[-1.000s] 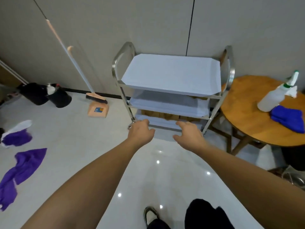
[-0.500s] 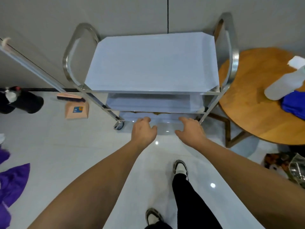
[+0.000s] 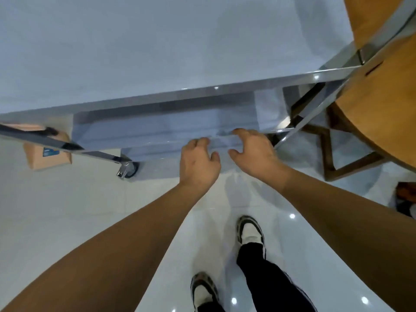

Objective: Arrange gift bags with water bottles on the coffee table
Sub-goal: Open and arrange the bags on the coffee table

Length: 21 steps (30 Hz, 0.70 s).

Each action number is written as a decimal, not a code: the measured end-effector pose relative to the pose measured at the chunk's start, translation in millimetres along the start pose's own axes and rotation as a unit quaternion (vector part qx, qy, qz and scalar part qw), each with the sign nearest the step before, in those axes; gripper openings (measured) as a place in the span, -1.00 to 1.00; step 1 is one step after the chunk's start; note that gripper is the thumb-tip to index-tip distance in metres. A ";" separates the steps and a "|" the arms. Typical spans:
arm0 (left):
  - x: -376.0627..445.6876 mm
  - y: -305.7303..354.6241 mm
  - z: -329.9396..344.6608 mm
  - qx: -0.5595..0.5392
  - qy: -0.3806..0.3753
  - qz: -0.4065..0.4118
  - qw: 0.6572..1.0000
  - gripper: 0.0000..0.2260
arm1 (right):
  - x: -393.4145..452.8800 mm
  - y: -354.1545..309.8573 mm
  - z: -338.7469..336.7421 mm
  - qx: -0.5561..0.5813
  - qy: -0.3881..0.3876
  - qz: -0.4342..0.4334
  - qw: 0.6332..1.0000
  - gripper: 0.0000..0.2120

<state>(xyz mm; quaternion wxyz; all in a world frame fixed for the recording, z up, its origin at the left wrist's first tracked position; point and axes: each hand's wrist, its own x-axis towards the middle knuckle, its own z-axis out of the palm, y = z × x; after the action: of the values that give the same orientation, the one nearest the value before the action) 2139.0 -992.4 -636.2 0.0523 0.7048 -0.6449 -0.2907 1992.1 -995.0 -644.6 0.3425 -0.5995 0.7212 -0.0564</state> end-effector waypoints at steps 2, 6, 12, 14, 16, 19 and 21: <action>31.4 -8.7 17.8 0.026 0.053 0.055 0.997 -0.64 | 26.8 13.4 10.6 0.000 0.050 -0.012 0.999 -0.50; 89.5 -13.9 43.1 0.050 0.130 0.119 0.983 -0.63 | 77.3 25.7 19.8 -0.004 0.114 -0.040 0.993 -0.46; 151.8 -18.9 62.6 -0.043 0.185 0.140 0.972 -0.71 | 127.9 25.4 19.1 -0.064 0.235 -0.101 0.965 -0.47; 157.7 -21.7 64.3 -0.114 0.191 0.140 0.965 -0.71 | 136.2 25.5 19.2 -0.096 0.267 -0.139 0.949 -0.46; 159.7 -23.8 62.4 -0.203 0.201 0.119 0.951 -0.68 | 145.5 21.8 20.6 -0.121 0.291 -0.159 0.936 -0.47; 160.1 -30.9 59.8 -0.276 0.183 0.105 0.938 -0.66 | 162.8 10.8 23.0 -0.122 0.293 -0.109 0.942 -0.44; 160.2 -34.5 58.7 -0.282 0.169 0.108 0.938 -0.66 | 167.9 2.5 23.4 -0.065 0.257 -0.057 0.963 -0.40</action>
<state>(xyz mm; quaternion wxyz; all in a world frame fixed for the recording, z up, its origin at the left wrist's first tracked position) 2141.1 -1119.6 -755.0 0.3884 0.6257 -0.5905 -0.3301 1995.3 -1138.2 -735.2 0.1023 -0.6261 0.7514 -0.1815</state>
